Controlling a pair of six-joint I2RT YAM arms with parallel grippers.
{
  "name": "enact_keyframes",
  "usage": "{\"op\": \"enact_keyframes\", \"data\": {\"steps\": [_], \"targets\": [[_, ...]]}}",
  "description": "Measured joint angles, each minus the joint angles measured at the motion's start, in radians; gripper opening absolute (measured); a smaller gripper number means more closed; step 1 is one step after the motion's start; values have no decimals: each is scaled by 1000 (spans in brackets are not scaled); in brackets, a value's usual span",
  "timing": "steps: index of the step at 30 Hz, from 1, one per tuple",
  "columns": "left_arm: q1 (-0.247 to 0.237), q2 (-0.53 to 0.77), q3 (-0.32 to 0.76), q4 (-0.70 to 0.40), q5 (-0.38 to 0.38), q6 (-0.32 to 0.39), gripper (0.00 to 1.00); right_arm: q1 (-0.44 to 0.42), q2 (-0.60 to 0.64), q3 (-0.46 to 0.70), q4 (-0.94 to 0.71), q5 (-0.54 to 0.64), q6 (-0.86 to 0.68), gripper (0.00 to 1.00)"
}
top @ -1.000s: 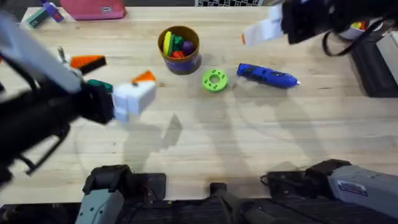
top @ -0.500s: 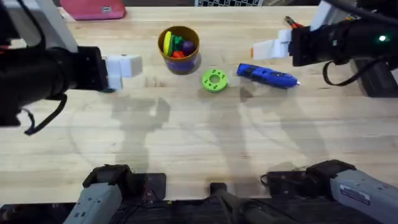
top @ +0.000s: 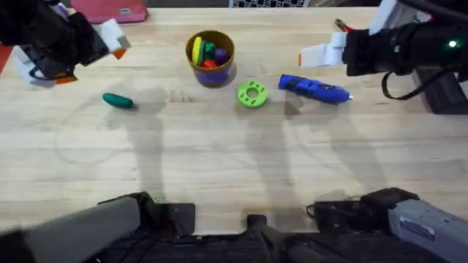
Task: Pick up the gripper from the table and insert it into the empty holder that is missing its gripper. Then pick up a screw, insert it into the mounting hole, and use the screwdriver to tighten it. Finally, clean up the table by picking up the vegetable and placing it into the bucket.
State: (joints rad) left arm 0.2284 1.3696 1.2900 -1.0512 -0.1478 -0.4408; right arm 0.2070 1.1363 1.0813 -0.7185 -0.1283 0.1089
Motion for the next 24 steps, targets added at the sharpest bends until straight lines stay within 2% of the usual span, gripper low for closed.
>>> {"op": "enact_keyframes", "data": {"steps": [4,8,13,20,24], "targets": [[73,101,0,79,-1,-131,985,0,0,0,5,0,0,994],[108,140,0,121,18,-202,985,0,0,0,7,0,0,994],[110,143,0,125,31,-242,985,0,0,0,7,0,0,994],[110,202,0,101,65,-387,988,0,0,0,7,0,0,994],[110,274,0,97,77,-438,988,0,0,0,7,0,0,994]]}}
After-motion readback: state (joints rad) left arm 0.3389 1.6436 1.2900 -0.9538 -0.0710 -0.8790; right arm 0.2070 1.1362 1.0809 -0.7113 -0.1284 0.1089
